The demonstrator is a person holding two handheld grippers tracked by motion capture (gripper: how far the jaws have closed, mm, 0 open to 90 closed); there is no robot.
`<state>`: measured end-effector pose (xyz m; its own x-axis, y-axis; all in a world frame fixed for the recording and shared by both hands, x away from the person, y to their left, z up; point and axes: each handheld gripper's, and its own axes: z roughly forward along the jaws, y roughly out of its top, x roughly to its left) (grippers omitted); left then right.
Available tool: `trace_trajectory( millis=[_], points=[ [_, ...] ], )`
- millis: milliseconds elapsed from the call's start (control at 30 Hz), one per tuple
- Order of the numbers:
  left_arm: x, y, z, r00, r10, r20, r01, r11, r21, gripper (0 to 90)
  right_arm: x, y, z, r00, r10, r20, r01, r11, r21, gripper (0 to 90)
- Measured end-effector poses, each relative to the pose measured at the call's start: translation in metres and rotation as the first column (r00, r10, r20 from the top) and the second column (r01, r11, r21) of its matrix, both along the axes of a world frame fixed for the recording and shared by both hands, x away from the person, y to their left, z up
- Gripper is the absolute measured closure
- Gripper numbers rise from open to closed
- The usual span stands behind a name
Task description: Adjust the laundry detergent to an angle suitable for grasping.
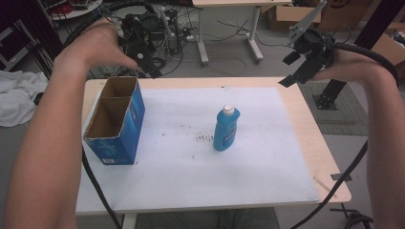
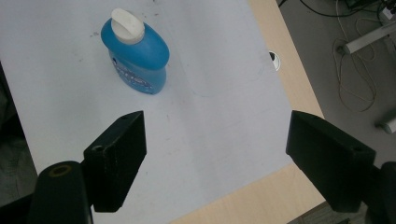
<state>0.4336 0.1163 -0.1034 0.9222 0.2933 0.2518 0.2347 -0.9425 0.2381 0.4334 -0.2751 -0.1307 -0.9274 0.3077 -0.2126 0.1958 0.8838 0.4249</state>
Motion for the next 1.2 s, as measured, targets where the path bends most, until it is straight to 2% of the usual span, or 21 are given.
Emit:
trace_trajectory(
  millis=[267,667,900,933,1200],
  points=[
    [0.001,-0.002,0.002,1.0000,0.006,-0.001,-0.006,0.9999,-0.010,15.5,0.001,-0.003,-0.001,1.0000,-0.002,-0.003,0.002,1.0000,0.008,19.7],
    [-0.006,0.001,0.005,0.9995,0.024,0.020,-0.023,0.9996,-0.017,15.3,0.000,-0.005,-0.004,1.0000,0.003,0.002,-0.003,0.9998,0.021,20.0],
    [-0.014,0.003,0.000,0.9992,0.020,0.033,-0.017,0.9957,-0.091,14.8,-0.002,-0.008,-0.005,1.0000,0.000,0.005,0.000,0.9995,0.032,19.9],
    [-0.015,0.004,-0.002,0.9996,0.013,0.026,-0.010,0.9907,-0.136,14.7,-0.002,-0.009,-0.005,1.0000,0.000,0.005,-0.001,0.9994,0.036,20.0],
    [-0.021,-0.003,-0.015,0.9995,-0.009,0.030,0.015,0.9792,-0.202,13.5,-0.007,-0.013,-0.005,0.9999,-0.004,0.011,0.003,0.9990,0.044,20.1]
  ],
)
